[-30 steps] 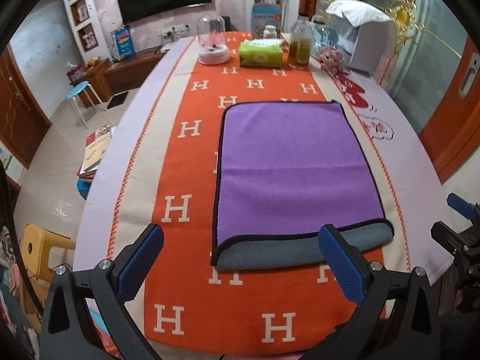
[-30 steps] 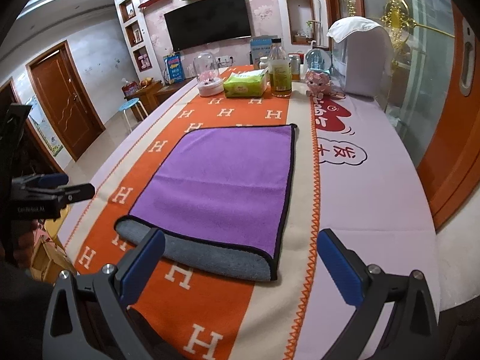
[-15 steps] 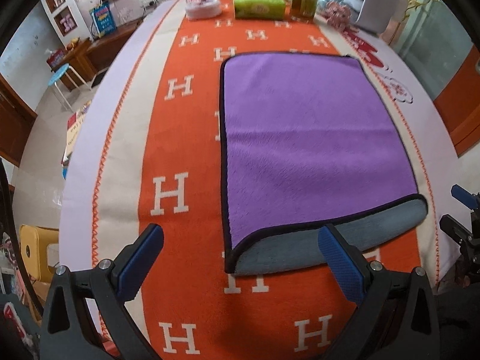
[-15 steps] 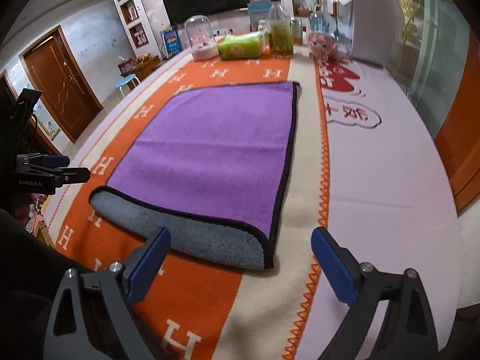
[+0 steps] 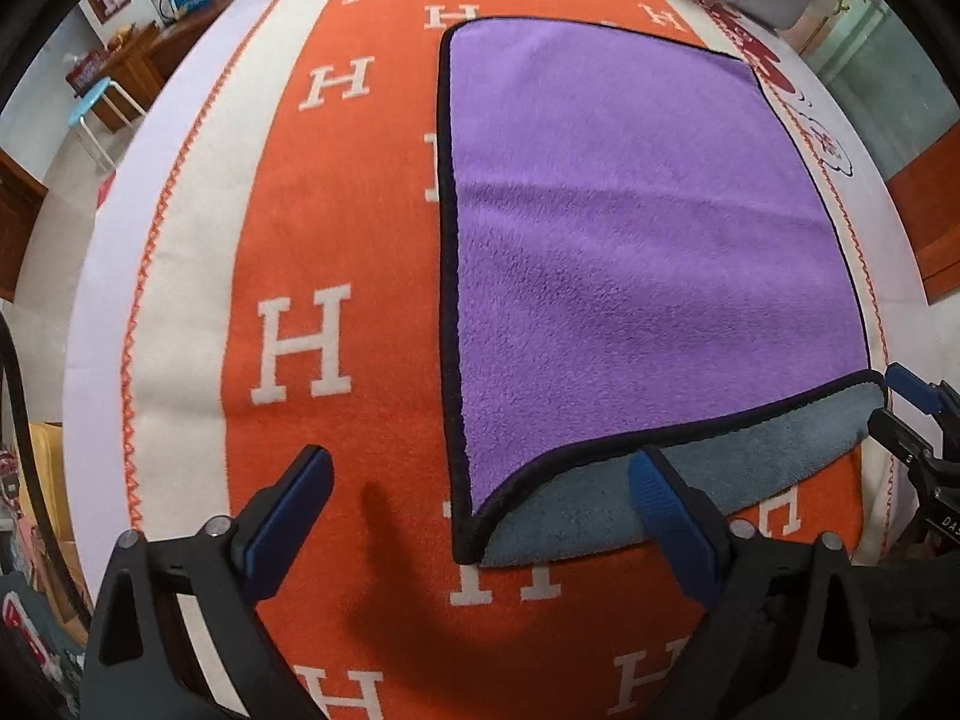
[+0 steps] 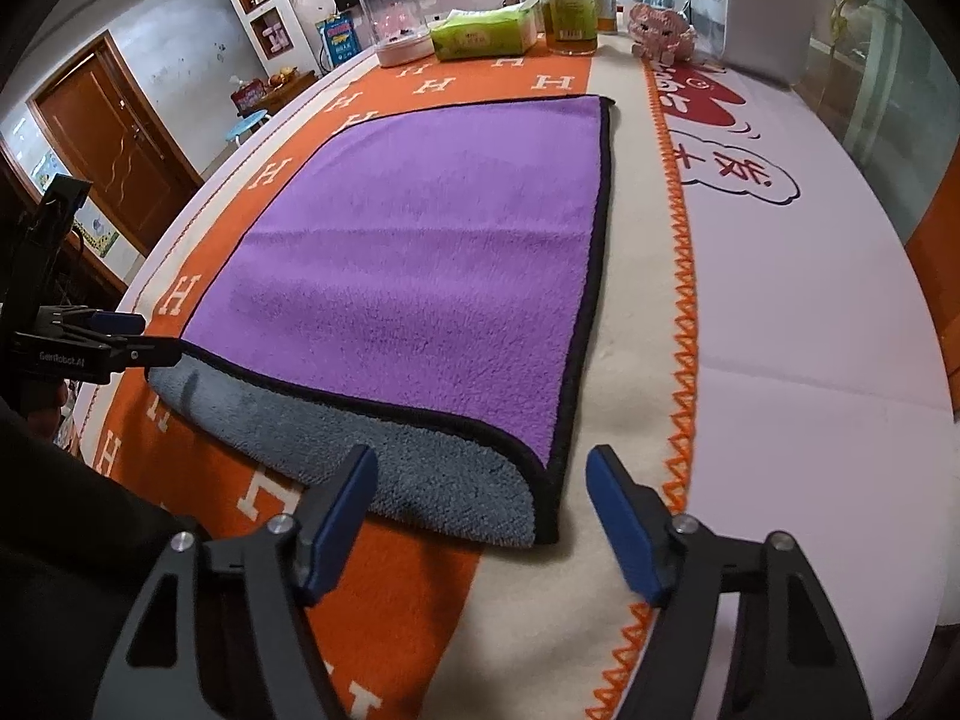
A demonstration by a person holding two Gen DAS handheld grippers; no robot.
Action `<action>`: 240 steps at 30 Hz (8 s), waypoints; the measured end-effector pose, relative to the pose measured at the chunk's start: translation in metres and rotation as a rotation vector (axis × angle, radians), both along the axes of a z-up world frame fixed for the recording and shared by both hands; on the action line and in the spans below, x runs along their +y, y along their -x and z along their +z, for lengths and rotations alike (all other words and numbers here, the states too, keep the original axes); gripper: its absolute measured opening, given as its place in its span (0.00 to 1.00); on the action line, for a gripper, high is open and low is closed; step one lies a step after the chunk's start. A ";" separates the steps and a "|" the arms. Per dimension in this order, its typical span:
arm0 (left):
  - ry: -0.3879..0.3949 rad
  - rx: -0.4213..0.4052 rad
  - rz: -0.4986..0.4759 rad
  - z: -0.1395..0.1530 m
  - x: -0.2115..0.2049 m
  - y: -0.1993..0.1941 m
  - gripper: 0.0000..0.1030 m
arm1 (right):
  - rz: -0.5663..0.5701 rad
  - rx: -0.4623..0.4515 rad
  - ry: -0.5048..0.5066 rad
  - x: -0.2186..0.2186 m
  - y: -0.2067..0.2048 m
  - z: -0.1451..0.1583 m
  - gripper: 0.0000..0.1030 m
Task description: Fold towel
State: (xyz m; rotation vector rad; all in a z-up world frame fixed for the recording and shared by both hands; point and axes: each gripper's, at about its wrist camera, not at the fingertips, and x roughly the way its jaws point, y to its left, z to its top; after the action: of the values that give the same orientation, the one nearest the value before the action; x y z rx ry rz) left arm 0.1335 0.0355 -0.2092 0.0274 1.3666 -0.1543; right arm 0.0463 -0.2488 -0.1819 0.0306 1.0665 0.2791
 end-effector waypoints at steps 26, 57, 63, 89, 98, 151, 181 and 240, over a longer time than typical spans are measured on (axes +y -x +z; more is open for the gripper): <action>0.048 0.012 -0.044 -0.002 -0.023 0.014 0.31 | 0.034 0.014 0.010 0.001 -0.001 -0.004 0.35; 0.035 -0.013 -0.067 0.009 -0.022 0.010 0.05 | 0.021 -0.011 0.016 -0.004 0.001 0.001 0.04; 0.035 -0.043 -0.081 0.028 -0.022 0.007 0.05 | 0.013 -0.014 -0.001 -0.007 -0.004 0.012 0.04; -0.018 -0.333 -0.136 0.140 -0.025 -0.085 0.05 | 0.000 -0.286 0.036 -0.009 -0.079 0.112 0.04; -0.009 -0.422 -0.103 0.135 -0.025 -0.130 0.05 | -0.049 -0.389 0.047 -0.009 -0.121 0.114 0.04; 0.016 -0.357 0.112 0.063 -0.013 -0.127 0.52 | -0.242 -0.456 0.181 -0.018 -0.132 0.052 0.59; -0.014 -0.357 0.161 0.105 -0.045 0.089 0.81 | -0.291 -0.166 -0.061 -0.031 0.045 0.061 0.89; -0.078 -0.575 0.099 0.214 -0.046 0.164 0.99 | -0.263 -0.221 -0.025 0.082 0.117 0.179 1.00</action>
State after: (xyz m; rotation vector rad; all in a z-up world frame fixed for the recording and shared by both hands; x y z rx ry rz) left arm -0.0302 -0.0103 0.0050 0.0636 0.7972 -0.0053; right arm -0.0704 -0.1667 -0.0028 0.1579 0.8286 0.0556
